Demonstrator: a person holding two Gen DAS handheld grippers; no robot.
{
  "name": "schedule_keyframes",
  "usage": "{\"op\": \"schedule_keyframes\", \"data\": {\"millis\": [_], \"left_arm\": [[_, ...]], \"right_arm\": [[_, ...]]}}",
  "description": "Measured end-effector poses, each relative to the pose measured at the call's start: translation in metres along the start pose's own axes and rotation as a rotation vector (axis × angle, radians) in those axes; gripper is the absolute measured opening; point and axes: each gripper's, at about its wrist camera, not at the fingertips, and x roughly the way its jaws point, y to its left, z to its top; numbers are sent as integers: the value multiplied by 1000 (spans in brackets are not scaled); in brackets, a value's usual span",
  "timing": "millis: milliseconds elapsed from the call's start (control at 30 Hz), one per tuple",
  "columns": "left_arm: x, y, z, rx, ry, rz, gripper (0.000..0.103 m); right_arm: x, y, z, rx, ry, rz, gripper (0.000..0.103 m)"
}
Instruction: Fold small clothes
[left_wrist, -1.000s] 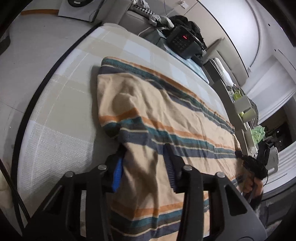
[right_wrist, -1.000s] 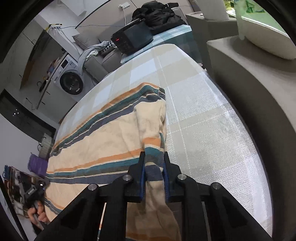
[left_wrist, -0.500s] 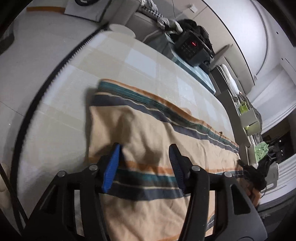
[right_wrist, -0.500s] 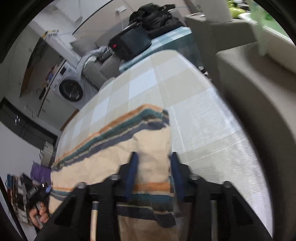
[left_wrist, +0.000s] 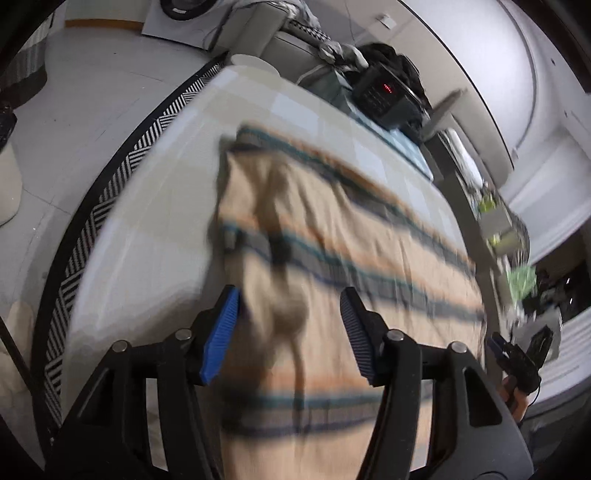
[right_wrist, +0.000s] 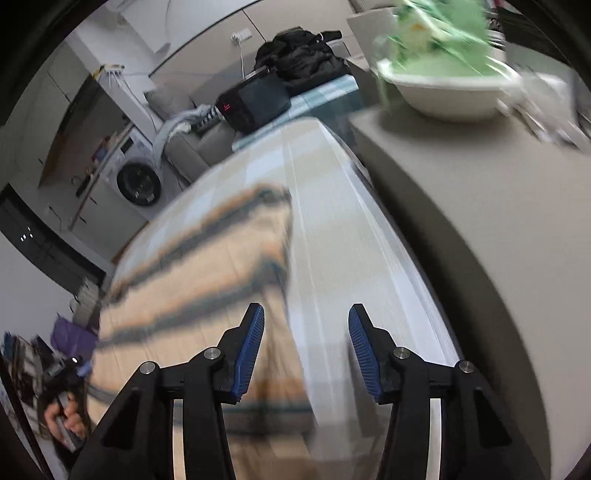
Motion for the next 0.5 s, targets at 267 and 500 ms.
{"op": "schedule_keyframes", "data": {"millis": [267, 500], "left_arm": [[-27, -1, -71, 86, 17, 43, 54], [-53, 3, -100, 123, -19, 9, 36]], "right_arm": [[-25, 2, -76, -45, 33, 90, 49], [-15, 18, -92, -66, 32, 123, 32]]}}
